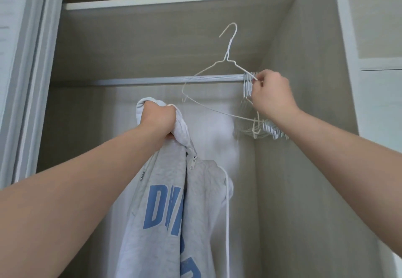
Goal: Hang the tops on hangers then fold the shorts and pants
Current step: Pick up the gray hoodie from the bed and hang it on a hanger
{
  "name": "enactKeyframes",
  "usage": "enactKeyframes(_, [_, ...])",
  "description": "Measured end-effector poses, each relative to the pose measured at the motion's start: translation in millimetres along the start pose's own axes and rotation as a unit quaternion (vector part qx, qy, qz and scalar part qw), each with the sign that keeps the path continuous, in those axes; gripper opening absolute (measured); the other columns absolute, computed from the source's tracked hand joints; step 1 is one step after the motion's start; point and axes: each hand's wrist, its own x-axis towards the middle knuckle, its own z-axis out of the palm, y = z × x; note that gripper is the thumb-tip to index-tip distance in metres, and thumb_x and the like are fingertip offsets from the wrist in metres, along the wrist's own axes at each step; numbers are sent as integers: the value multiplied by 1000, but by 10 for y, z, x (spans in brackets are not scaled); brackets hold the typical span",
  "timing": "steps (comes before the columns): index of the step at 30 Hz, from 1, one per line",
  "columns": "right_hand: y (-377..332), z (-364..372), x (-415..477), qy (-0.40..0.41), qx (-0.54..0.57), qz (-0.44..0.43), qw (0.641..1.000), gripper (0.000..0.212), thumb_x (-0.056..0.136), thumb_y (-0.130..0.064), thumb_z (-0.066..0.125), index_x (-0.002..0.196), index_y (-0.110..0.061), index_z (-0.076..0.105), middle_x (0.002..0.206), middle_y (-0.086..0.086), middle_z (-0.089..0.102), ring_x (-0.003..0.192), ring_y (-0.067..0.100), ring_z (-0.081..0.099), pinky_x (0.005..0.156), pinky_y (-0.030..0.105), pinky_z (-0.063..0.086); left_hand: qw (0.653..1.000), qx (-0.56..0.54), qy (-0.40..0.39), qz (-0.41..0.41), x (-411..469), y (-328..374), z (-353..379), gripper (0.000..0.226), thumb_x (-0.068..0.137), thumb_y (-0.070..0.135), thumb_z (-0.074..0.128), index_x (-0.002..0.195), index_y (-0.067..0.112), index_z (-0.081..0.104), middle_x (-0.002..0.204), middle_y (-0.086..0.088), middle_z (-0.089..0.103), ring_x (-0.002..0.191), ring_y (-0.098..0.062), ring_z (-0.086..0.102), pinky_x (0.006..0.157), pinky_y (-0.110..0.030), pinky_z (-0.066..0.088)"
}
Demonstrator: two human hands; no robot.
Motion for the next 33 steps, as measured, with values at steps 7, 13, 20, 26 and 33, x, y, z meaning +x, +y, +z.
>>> enactKeyframes(7, [58,-733,-1112,-41,352,192,915,23,96,-7,47,83,-19,62,40,-14,36,33,8,28,39,16,24,1000,-2,26,4,-546,-176,-134,21,94,11,60,79,13,45,94,-18,62,99,-39,68,91,-54,56])
enactKeyframes(13, [178,-1623,-1857,-37,474,259,841,26,95,-2,42,87,-17,61,51,-3,33,40,12,20,40,15,19,999,-15,-1,-31,-1147,-167,-209,8,92,5,58,93,9,51,92,-17,59,87,-32,64,79,-46,54])
enactKeyframes(20, [324,-2384,-2310,-63,508,251,822,23,96,-7,41,87,-21,57,54,0,34,43,15,19,41,18,19,999,35,12,-37,-1994,166,-190,22,94,5,55,76,14,45,85,-14,54,82,-25,57,75,-37,47])
enactKeyframes(26, [668,-3165,-2568,-45,516,243,820,21,83,-12,42,83,-28,56,53,1,39,42,18,25,40,20,24,996,52,46,-48,-2744,442,-125,5,97,7,53,97,11,52,86,-12,55,76,-23,58,62,-27,49])
enactKeyframes(33, [1059,-3627,-2772,-219,421,344,810,27,96,-36,60,96,-9,57,57,4,46,42,18,35,41,25,32,990,102,37,-89,-3549,643,-116,4,96,12,58,97,10,55,91,-15,55,72,-26,57,69,-35,47])
